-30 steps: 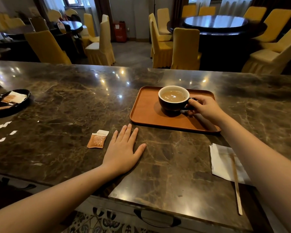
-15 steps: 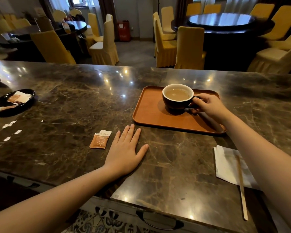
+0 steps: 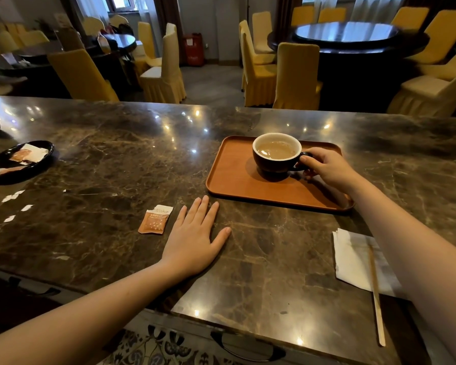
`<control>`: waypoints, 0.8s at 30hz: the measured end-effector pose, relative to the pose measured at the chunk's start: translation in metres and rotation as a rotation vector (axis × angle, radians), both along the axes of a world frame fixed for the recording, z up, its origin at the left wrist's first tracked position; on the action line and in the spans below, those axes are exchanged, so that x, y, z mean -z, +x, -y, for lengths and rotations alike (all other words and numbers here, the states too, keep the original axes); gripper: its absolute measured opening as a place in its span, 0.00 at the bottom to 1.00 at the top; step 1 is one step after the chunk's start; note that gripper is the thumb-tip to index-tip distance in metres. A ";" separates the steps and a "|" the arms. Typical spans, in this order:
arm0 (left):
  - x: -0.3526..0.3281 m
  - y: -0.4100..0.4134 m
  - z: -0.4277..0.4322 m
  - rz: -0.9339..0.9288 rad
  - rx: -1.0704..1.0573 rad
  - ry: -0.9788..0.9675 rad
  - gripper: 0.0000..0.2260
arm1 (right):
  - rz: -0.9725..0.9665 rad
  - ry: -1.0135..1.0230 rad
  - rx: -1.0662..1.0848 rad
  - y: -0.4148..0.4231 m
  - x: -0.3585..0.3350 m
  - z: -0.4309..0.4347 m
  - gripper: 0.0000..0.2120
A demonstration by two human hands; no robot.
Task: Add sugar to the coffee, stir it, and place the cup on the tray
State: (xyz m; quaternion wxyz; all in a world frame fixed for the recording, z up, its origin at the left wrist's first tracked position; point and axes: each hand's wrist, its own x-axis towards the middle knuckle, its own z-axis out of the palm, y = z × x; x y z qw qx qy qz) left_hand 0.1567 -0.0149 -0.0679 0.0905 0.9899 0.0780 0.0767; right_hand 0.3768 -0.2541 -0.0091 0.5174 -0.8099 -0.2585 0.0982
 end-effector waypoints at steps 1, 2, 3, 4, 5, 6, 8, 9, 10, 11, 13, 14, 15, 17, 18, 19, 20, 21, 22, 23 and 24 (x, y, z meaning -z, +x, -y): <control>-0.001 -0.001 0.001 -0.001 -0.001 -0.001 0.33 | 0.006 -0.011 -0.003 0.001 0.000 0.000 0.07; -0.002 -0.001 0.001 -0.003 0.000 0.000 0.33 | 0.009 -0.017 -0.004 0.001 -0.001 0.000 0.07; -0.003 -0.001 0.002 -0.007 0.000 0.000 0.33 | 0.013 -0.023 -0.006 0.002 -0.001 0.000 0.07; -0.004 -0.002 0.002 -0.011 0.001 0.000 0.33 | 0.020 -0.030 -0.007 0.002 -0.001 0.000 0.07; -0.005 -0.002 0.002 -0.017 0.001 0.001 0.33 | 0.027 -0.041 -0.008 0.002 -0.001 0.000 0.08; -0.006 -0.002 0.002 -0.022 0.000 0.003 0.32 | 0.033 -0.050 -0.010 0.003 -0.001 0.001 0.08; -0.007 -0.002 0.003 -0.026 -0.002 0.006 0.32 | 0.039 -0.066 -0.019 0.004 -0.002 0.001 0.08; -0.007 -0.002 0.003 -0.029 -0.003 0.006 0.32 | 0.037 -0.074 -0.021 0.003 -0.003 0.001 0.08; -0.007 -0.002 0.003 -0.031 -0.002 0.006 0.32 | 0.033 -0.074 -0.022 0.003 -0.003 0.001 0.08; -0.007 -0.002 0.003 -0.035 -0.002 0.004 0.31 | 0.030 -0.075 -0.019 0.003 -0.004 0.002 0.08; -0.007 -0.002 0.002 -0.041 0.000 0.000 0.31 | 0.018 -0.064 -0.015 0.001 -0.005 0.002 0.08; -0.006 -0.001 0.002 -0.043 0.001 -0.003 0.31 | 0.011 -0.055 -0.015 0.001 -0.004 0.002 0.08; -0.006 -0.001 0.002 -0.045 0.002 -0.005 0.32 | 0.004 -0.053 -0.010 0.000 -0.004 0.002 0.08; -0.006 -0.001 0.001 -0.045 0.001 -0.006 0.32 | -0.022 -0.034 0.016 0.000 -0.004 0.002 0.08; -0.005 -0.001 0.001 -0.040 0.001 -0.004 0.32 | -0.045 -0.015 0.036 -0.001 -0.005 0.002 0.09; -0.006 -0.001 0.001 -0.042 -0.001 -0.007 0.32 | -0.069 0.000 0.058 -0.002 -0.005 0.002 0.09; -0.005 -0.001 0.001 -0.042 0.004 -0.013 0.32 | -0.093 0.017 0.079 -0.004 -0.006 0.003 0.10; -0.005 -0.001 0.002 -0.042 0.006 -0.006 0.32 | -0.144 0.031 0.094 -0.007 -0.006 0.004 0.11; -0.004 -0.001 0.002 -0.038 0.008 -0.005 0.32 | -0.171 0.046 0.117 -0.010 -0.005 0.006 0.11; -0.004 0.000 0.001 -0.038 0.008 -0.008 0.32 | -0.183 0.049 0.148 -0.013 -0.005 0.008 0.12; -0.005 0.000 0.000 -0.037 0.007 -0.011 0.32 | -0.167 0.042 0.185 -0.016 -0.005 0.010 0.12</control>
